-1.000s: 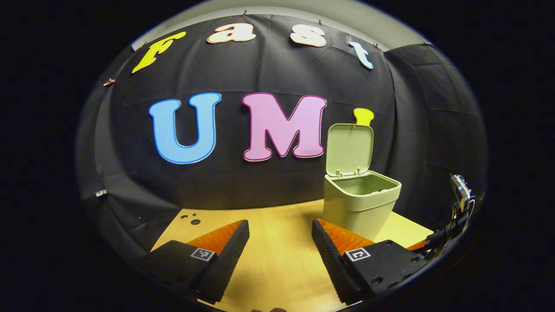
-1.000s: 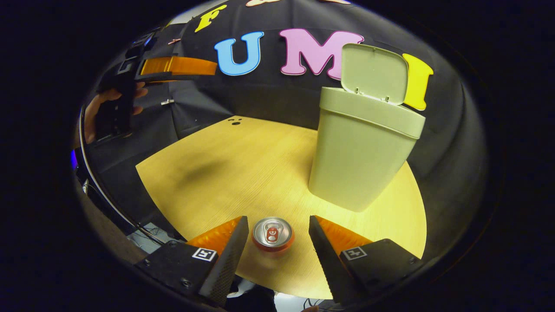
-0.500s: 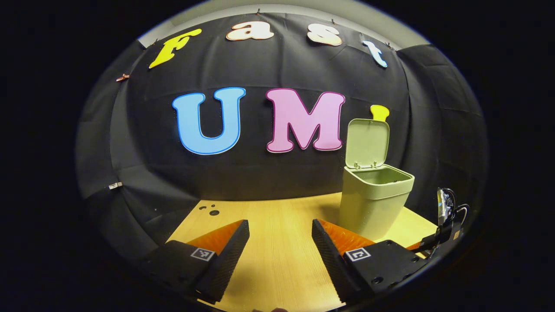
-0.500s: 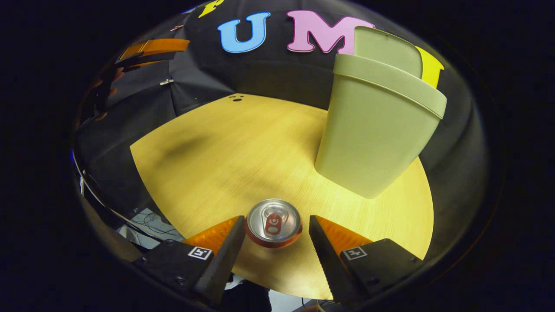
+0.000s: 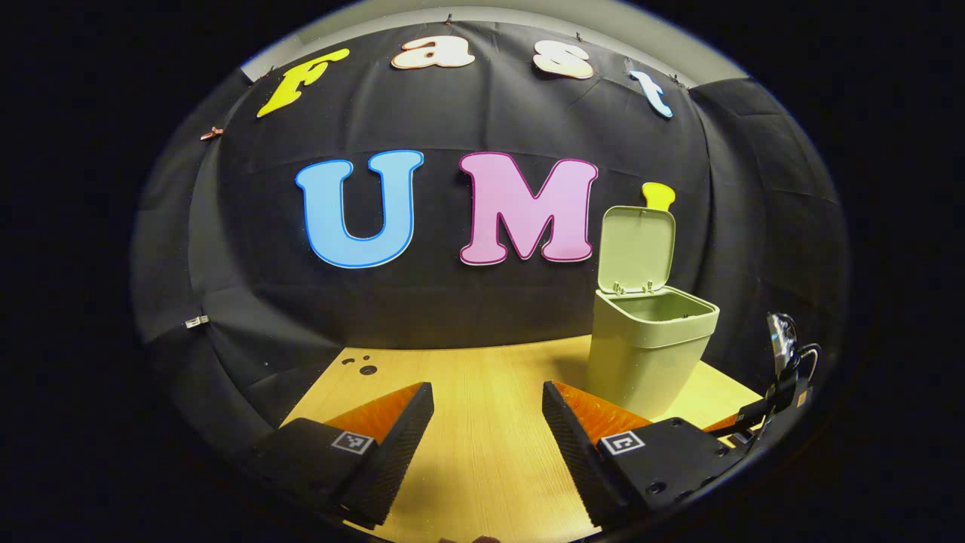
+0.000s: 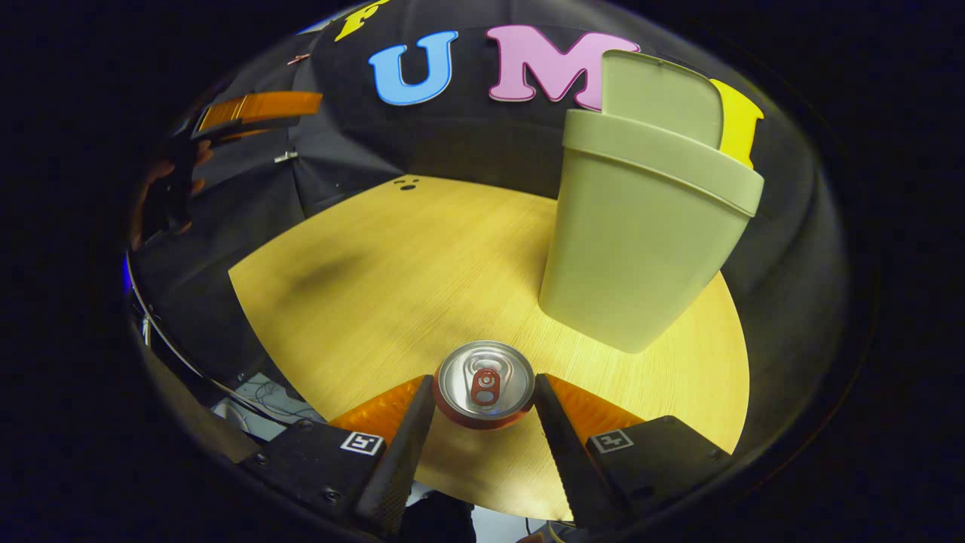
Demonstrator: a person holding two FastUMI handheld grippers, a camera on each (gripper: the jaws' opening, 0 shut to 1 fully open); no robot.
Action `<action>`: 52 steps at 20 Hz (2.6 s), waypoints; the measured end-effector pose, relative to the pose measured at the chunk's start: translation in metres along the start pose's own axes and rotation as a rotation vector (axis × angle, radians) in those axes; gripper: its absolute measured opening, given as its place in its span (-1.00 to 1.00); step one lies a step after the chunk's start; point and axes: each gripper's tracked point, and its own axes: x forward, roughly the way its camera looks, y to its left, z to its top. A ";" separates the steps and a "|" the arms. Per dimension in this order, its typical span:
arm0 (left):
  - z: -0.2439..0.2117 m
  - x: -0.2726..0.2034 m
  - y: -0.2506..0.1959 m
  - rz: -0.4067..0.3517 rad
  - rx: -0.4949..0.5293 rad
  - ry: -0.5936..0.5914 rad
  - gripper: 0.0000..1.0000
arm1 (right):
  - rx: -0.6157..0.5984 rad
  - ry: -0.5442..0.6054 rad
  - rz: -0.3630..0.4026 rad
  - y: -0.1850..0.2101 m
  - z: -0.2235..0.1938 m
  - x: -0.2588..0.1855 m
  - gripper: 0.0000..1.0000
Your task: Press the lid of the desktop garbage bin to open it, pick up the crumpled paper on the desktop and throw it into the bin, then pick up the pop can on the desktop and drop it into the bin, and finally close the garbage bin lid.
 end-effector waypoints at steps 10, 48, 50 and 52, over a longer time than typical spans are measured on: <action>0.001 0.007 -0.012 -0.029 -0.005 -0.003 0.87 | 0.003 -0.245 -0.037 -0.034 0.130 -0.055 0.67; -0.002 0.020 -0.011 -0.041 -0.006 0.020 0.87 | 0.095 -0.287 -0.368 -0.220 0.209 -0.022 0.68; -0.003 0.020 -0.011 -0.040 -0.003 0.022 0.87 | 0.098 -0.281 -0.370 -0.221 0.208 -0.020 0.67; -0.004 0.019 -0.009 -0.035 -0.008 0.025 0.87 | 0.099 -0.277 -0.369 -0.221 0.208 -0.017 0.68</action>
